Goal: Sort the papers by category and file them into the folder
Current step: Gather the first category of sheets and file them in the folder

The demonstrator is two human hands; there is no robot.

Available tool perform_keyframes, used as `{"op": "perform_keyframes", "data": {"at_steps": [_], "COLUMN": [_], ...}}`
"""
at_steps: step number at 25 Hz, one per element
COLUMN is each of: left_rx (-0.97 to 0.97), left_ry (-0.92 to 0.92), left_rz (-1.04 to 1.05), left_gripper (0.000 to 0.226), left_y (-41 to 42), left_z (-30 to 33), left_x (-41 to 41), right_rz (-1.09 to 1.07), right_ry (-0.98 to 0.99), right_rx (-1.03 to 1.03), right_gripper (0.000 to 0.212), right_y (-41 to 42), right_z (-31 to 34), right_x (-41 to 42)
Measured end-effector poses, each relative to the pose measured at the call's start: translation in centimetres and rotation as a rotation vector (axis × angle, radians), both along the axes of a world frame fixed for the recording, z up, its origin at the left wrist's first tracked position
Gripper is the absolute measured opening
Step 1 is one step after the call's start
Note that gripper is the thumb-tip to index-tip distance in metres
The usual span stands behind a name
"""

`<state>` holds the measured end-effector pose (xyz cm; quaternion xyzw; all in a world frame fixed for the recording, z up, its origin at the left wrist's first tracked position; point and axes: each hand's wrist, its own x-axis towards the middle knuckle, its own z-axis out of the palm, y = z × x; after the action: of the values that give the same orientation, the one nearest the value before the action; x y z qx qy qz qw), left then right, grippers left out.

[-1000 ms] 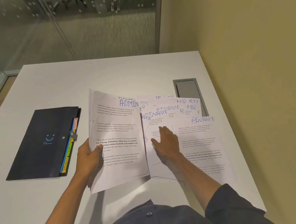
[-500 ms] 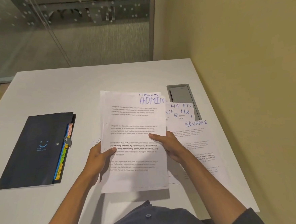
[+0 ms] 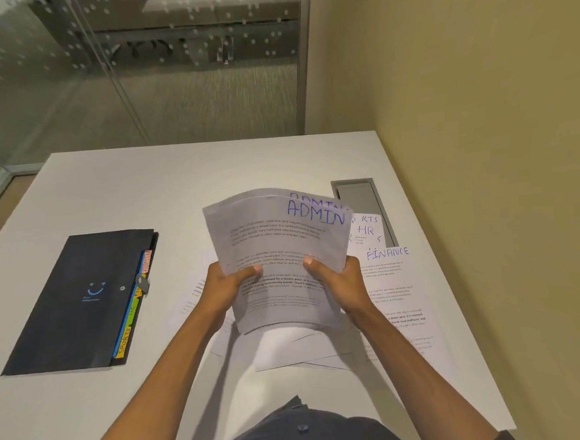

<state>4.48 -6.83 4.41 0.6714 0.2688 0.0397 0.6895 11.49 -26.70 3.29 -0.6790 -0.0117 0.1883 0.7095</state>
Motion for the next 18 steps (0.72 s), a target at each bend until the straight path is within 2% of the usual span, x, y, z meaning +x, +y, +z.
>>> {"op": "perform_keyframes", "data": {"at_steps": [4, 9, 14, 18], "left_rx": [0.019, 0.055, 0.05, 0.068], "left_ry": [-0.077, -0.186, -0.185, -0.175], "left_rz": [0.003, 0.022, -0.028, -0.035], "left_gripper": [0.017, 0.016, 0.019, 0.017], "left_y": [-0.5, -0.6, -0.6, -0.8], "left_z": [1.5, 3.1, 2.5, 1.6], "left_x": [0.5, 1.1, 0.8, 0.1], "right_rz": [-0.025, -0.045, 0.002, -0.031], "right_ry": [-0.087, -0.242, -0.211, -0.165], "right_rx": [0.023, 0.042, 0.03, 0.023], "right_gripper": [0.006, 0.013, 0.019, 0.014], "right_y": [-0.4, -0.5, -0.9, -1.3], "right_z": [2.4, 4.3, 3.8, 2.5], "right_x": [0.0, 0.1, 0.2, -0.7]}}
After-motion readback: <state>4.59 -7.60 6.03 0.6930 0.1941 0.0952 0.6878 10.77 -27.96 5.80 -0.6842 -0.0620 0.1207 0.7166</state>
